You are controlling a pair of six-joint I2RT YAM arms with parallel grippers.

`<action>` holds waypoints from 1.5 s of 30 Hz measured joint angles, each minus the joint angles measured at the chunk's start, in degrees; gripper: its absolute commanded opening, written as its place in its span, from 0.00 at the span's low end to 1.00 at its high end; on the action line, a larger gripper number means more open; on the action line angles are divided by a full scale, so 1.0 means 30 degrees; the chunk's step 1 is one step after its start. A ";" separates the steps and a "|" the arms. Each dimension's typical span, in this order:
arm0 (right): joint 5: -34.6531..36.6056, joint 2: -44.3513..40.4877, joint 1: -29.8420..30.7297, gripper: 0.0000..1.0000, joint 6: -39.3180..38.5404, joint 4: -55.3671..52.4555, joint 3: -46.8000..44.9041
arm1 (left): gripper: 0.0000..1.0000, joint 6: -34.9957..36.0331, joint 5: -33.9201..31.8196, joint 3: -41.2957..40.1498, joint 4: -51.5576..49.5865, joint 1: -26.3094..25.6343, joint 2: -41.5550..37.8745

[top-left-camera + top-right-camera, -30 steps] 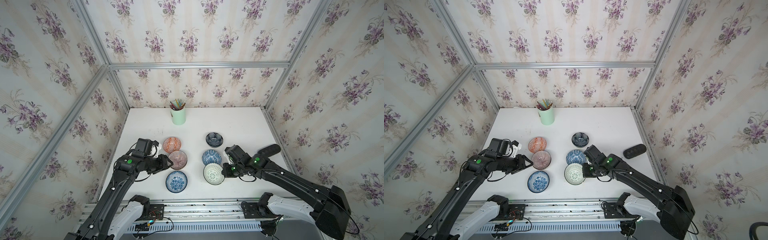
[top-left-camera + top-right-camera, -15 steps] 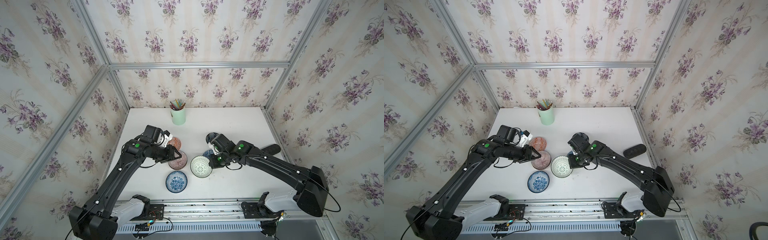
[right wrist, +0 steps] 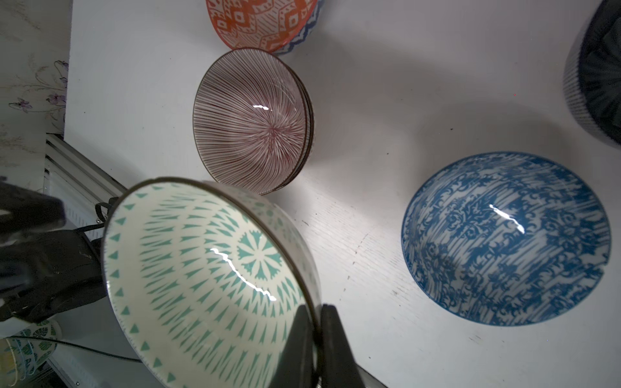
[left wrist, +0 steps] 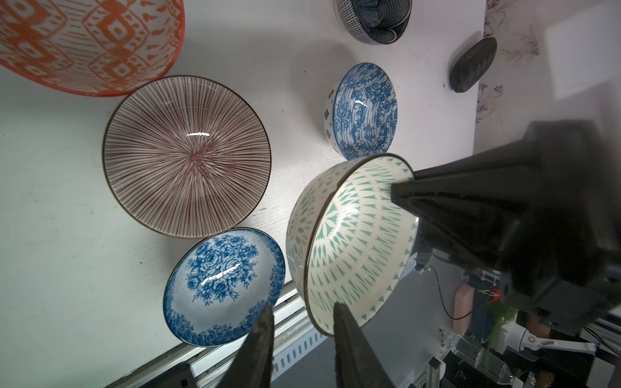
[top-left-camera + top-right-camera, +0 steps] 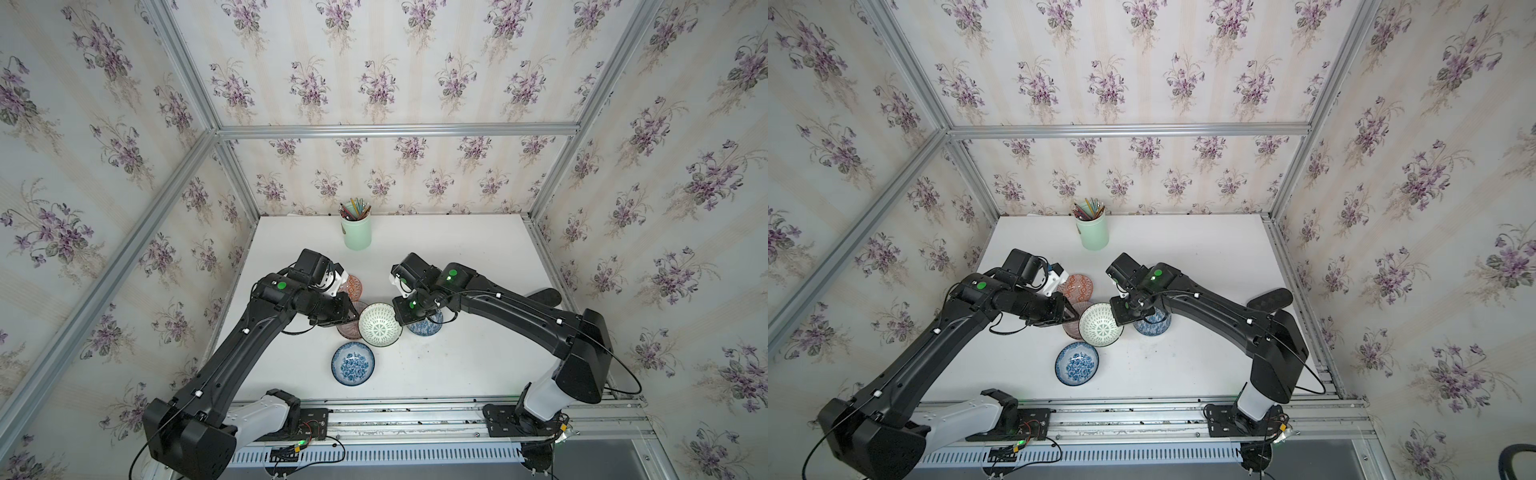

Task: Stack the bowls
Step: Pick up the bowl from the center of the board.

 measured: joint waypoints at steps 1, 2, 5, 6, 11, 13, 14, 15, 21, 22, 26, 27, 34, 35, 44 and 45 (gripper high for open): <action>0.0000 0.0182 0.0044 0.00 -0.0051 -0.0109 0.0291 | 0.32 0.0007 -0.0138 0.0022 -0.0146 -0.0073 0.0044; 0.0000 0.0357 0.0109 0.00 -0.0087 -0.0277 0.0597 | 0.32 0.0022 -0.0299 0.0058 -0.0270 -0.0109 0.0102; -0.0015 0.0816 0.0131 0.00 -0.0423 -0.0612 0.1443 | 0.30 0.0124 -0.0670 0.0109 -0.0466 -0.0233 0.0175; -0.0007 0.0925 0.0138 0.00 -0.0415 -0.0699 0.1661 | 0.29 0.0131 -0.0852 0.0160 -0.0554 -0.0262 0.0219; -0.0015 0.1377 0.0262 0.00 -0.0576 -0.1282 0.2674 | 0.25 0.0131 -0.1596 0.0393 -0.0678 -0.0335 0.0444; -0.0007 0.1486 0.0284 0.00 -0.0590 -0.1413 0.2856 | 0.23 0.0124 -0.1778 0.0415 -0.0685 -0.0335 0.0495; -0.0007 0.1545 0.0299 0.00 -0.0590 -0.1450 0.2907 | 0.21 0.0124 -0.1814 0.0415 -0.0685 -0.0335 0.0517; -0.0007 0.1581 0.0299 0.00 -0.0583 -0.1479 0.2943 | 0.20 0.0124 -0.1836 0.0423 -0.0685 -0.0335 0.0539; -0.0007 0.1909 0.0313 0.00 -0.0576 -0.1574 0.3279 | 0.16 0.0044 -0.2091 0.0452 -0.0656 -0.0350 0.0852; -0.0007 0.1989 0.0313 0.00 -0.0583 -0.1639 0.3402 | 0.16 0.0036 -0.2127 0.0452 -0.0641 -0.0350 0.0889; -0.0080 0.2273 0.0313 0.00 -0.0583 -0.1836 0.3803 | 0.15 -0.0087 -0.2251 0.0415 -0.0525 -0.0335 0.0925; -0.0117 0.2346 0.0313 0.00 -0.0583 -0.1858 0.3869 | 0.15 -0.0095 -0.2266 0.0379 -0.0517 -0.0335 0.0925; -0.0393 0.2601 0.0313 0.00 -0.0459 -0.1683 0.4014 | 0.00 -0.0452 -0.2863 0.0211 -0.0539 -0.0357 0.0925; -0.0401 0.2601 0.0313 0.00 -0.0437 -0.1610 0.4007 | 0.00 -0.0466 -0.2936 0.0197 -0.0539 -0.0357 0.0911; -0.0845 0.2798 0.0313 0.49 -0.0379 -0.1260 0.4175 | 0.00 -0.0510 -0.4087 0.0197 -0.0699 -0.0328 0.0641; -0.0867 0.2841 0.0313 0.52 -0.0437 -0.1290 0.4335 | 0.00 -0.0503 -0.4277 0.0197 -0.0707 -0.0313 0.0641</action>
